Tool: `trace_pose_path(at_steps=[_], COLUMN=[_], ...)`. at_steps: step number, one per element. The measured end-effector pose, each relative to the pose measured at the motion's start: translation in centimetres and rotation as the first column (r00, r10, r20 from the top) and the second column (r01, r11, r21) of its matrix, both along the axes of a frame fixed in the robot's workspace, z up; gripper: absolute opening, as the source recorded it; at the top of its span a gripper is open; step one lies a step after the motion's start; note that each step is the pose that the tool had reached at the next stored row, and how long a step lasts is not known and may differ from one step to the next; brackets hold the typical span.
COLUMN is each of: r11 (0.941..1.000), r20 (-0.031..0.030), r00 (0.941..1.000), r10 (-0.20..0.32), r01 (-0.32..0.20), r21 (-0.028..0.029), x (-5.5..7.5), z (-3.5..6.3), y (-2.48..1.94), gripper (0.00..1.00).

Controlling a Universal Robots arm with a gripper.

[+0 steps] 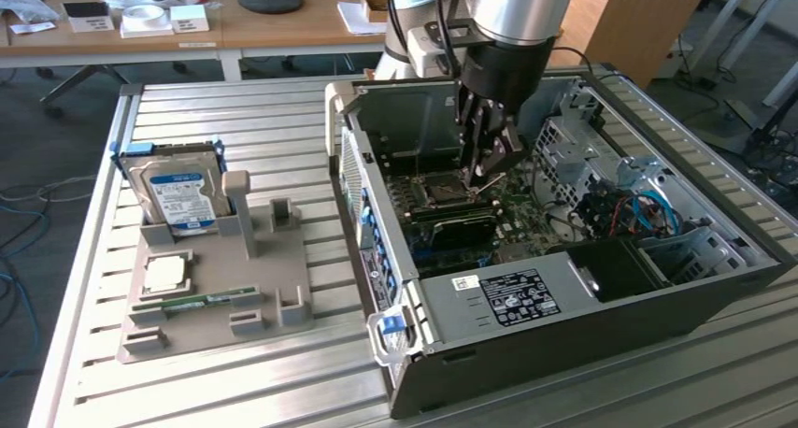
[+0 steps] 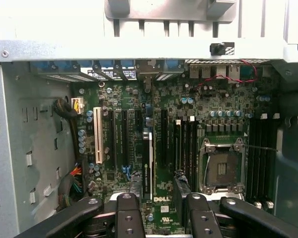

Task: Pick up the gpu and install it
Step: 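Insert the gpu into the slot, then press down on the gpu until it lock into place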

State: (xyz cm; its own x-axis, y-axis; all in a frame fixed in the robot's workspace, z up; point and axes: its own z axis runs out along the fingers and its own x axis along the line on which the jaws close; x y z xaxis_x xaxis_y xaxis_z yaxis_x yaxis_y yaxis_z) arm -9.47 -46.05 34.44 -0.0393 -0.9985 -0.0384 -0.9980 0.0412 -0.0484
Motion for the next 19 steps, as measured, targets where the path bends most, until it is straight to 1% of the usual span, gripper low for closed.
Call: trace_pose_path(at_steps=[13, 14, 16, 17, 19], r11=[1.0, 1.0, 1.0, 1.0, 1.0], r20=[0.0001, 0.0001, 0.0001, 0.0001, 0.0001], r00=[1.0, 1.0, 1.0, 1.0, 1.0], r10=[0.0, 0.0, 0.0, 0.0, 0.0], r01=[0.0, 0.0, 0.0, 0.0, 0.0], r21=[0.0003, 0.0003, 0.0003, 0.0003, 0.0003], x=[0.0, 0.0, 0.0, 0.0, 0.0], z=[-0.02, -0.02, -0.02, -0.02, -0.02], y=[0.0, 0.0, 0.0, 0.0, 0.0], gripper=[0.4, 0.38, 0.26, 0.26, 0.14])
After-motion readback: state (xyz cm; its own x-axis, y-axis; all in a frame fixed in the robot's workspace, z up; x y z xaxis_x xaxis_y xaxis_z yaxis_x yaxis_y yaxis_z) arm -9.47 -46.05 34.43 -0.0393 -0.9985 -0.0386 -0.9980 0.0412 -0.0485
